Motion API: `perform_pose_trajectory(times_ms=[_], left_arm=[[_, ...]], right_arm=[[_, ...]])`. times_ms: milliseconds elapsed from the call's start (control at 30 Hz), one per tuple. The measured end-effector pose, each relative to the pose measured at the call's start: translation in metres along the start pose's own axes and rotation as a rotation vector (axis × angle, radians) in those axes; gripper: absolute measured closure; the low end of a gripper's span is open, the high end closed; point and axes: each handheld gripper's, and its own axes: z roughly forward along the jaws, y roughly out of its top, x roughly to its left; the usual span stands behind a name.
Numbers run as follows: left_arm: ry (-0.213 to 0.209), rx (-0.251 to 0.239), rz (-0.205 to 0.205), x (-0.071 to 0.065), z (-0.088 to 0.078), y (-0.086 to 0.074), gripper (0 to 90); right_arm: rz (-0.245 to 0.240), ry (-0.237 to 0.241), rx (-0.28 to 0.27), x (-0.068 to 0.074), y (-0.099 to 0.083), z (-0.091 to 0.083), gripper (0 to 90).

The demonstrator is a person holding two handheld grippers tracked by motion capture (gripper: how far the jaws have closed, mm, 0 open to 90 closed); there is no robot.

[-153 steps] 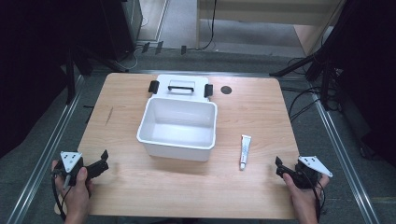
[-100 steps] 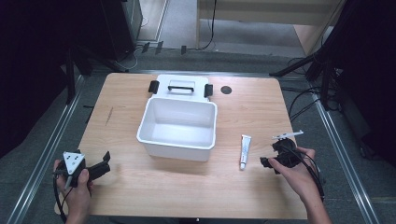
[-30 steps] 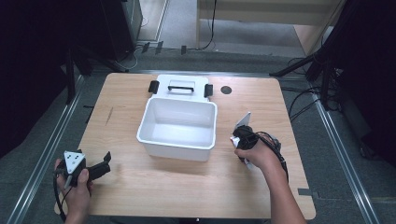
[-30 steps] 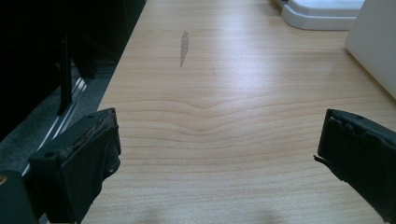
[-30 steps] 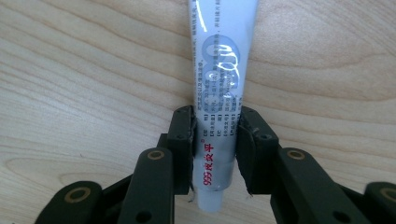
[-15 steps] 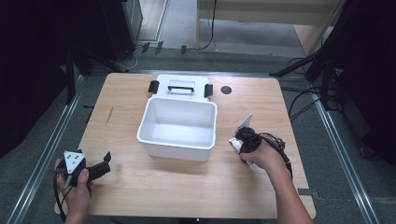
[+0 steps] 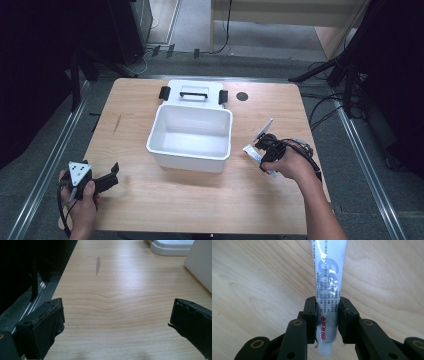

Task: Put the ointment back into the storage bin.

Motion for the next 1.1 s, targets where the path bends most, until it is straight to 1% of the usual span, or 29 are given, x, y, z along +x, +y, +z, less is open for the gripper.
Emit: perform_pose_trajectory(times_ms=[67, 133, 167, 200, 300, 333, 500, 533, 633, 767, 833, 900, 1100], left_arm=[[-0.001, 0.001, 0.0, 0.0, 0.0, 0.0, 0.0], [0.0, -0.001, 0.0, 0.0, 0.0, 0.0, 0.0], [-0.002, 0.0, 0.0, 0.0, 0.0, 0.0, 0.0], [-0.002, 0.0, 0.0, 0.0, 0.0, 0.0, 0.0], [-0.003, -0.001, -0.003, 0.0, 0.0, 0.0, 0.0], [-0.003, -0.001, -0.004, 0.0, 0.0, 0.0, 0.0], [-0.002, -0.001, -0.007, 0.001, 0.0, 0.0, 0.0], [-0.002, -0.001, -0.007, 0.0, 0.0, 0.0, 0.0], [-0.002, 0.0, -0.006, 0.0, 0.0, 0.0, 0.0], [-0.004, 0.001, -0.006, 0.0, 0.0, 0.0, 0.0], [-0.002, 0.004, -0.007, 0.0, 0.0, 0.0, 0.0], [-0.001, 0.002, -0.01, 0.0, 0.001, 0.0, 0.0], [-0.004, 0.004, -0.011, 0.001, 0.001, 0.0, 0.0]], right_arm=[[-0.035, -0.009, -0.013, 0.001, 0.001, -0.008, 71.9], [-0.053, -0.015, -0.021, 0.003, 0.003, -0.014, 71.9], [-0.079, -0.018, -0.024, 0.003, 0.004, -0.02, 71.9], [-0.093, -0.016, -0.033, 0.004, 0.005, -0.024, 71.9], [-0.126, -0.011, -0.054, 0.005, 0.007, -0.038, 71.9], [-0.131, -0.014, -0.061, 0.004, 0.008, -0.041, 71.8], [-0.201, -0.031, -0.094, 0.004, 0.013, -0.063, 71.8], [-0.212, -0.035, -0.094, 0.004, 0.014, -0.068, 71.8], [-0.241, -0.05, -0.119, 0.005, 0.017, -0.08, 71.8], [-0.294, -0.063, -0.145, 0.009, 0.023, -0.099, 71.8], [-0.314, -0.068, -0.153, 0.011, 0.026, -0.105, 71.7], [-0.34, -0.084, -0.161, 0.014, 0.03, -0.113, 71.7], [-0.397, -0.094, -0.182, 0.022, 0.041, -0.13, 71.7]])
